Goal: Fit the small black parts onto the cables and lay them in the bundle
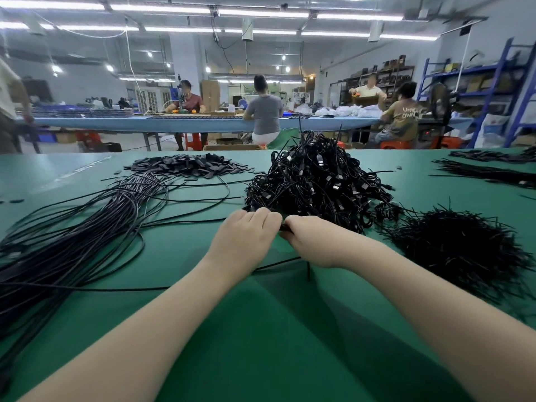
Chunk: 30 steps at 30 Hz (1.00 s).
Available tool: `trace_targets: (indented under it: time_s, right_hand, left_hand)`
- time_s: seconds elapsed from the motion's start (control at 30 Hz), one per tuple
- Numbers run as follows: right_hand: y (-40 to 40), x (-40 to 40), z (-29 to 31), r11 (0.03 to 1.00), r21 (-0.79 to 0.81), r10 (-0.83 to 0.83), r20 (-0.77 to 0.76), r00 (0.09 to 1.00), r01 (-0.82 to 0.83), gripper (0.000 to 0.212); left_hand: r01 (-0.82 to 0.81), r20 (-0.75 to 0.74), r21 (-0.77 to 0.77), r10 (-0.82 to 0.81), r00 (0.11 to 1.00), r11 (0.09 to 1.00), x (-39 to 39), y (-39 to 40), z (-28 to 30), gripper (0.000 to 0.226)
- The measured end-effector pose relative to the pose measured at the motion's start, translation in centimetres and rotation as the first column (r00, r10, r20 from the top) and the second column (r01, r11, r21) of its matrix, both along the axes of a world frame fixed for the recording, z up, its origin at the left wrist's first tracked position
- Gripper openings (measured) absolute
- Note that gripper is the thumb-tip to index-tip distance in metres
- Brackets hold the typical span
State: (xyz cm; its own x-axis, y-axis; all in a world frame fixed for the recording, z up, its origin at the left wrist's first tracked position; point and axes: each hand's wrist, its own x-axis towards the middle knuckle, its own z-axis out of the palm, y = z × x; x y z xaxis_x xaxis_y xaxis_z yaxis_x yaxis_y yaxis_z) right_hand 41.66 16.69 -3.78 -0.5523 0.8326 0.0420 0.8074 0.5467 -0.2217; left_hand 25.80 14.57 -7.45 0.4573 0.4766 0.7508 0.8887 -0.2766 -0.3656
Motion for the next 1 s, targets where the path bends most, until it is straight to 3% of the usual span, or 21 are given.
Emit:
trace_targets:
  time_s: [0.1, 0.2, 0.27, 0.37, 0.47, 0.57, 0.77, 1.0]
  right_hand:
    - [-0.3, 0.4, 0.5, 0.999, 0.022, 0.032, 0.084, 0.996, -0.034, 0.029]
    - [0.1, 1.5, 1.4, 0.882, 0.392, 0.042, 0.486, 0.873, -0.261, 0.020]
    - [1.1, 2.8, 2.8, 0.814, 0.476, -0.001, 0.575, 0.818, -0.334, 0.033]
    - [2.8, 6.8, 6.6, 0.885, 0.465, -0.223, 0.474, 0.852, -0.028, 0.070]
    - [3.8, 12.7, 9.0, 0.884, 0.392, -0.448, 0.551, 0.704, 0.255, 0.067]
    - [3.7, 17.4, 8.0, 0.889, 0.287, -0.452, 0.668, 0.591, 0.355, 0.059]
    - [2.1, 20.4, 6.2, 0.852, 0.361, -0.514, 0.443, 0.734, 0.379, 0.041]
    - [2.1, 18.6, 5.7, 0.773, 0.419, -0.623, 0.364, 0.692, 0.476, 0.022]
  left_hand:
    - [-0.012, 0.013, -0.077, 0.013, 1.000, 0.997, 0.3, -0.3, -0.2, 0.016]
    - [-0.057, -0.024, -0.140, 0.054, 0.998, 0.989, 1.3, -0.6, -0.5, 0.026]
    - [-0.098, 0.059, -0.216, 0.113, 0.992, 0.971, 1.8, -0.7, -0.9, 0.027]
    - [-0.074, 0.338, -0.394, 0.219, 0.915, 0.916, 1.3, -0.5, -2.2, 0.023]
    - [0.111, 0.593, -0.446, 0.200, 0.780, 0.888, 0.7, -0.2, -2.5, 0.031]
    - [0.160, 0.629, -0.443, 0.179, 0.756, 0.882, 0.9, -0.3, -2.3, 0.033]
    - [0.260, 0.667, -0.514, 0.190, 0.720, 0.818, 0.6, -0.2, -2.3, 0.036]
    - [0.343, 0.722, -0.534, 0.205, 0.661, 0.773, 0.5, -0.6, -2.1, 0.037]
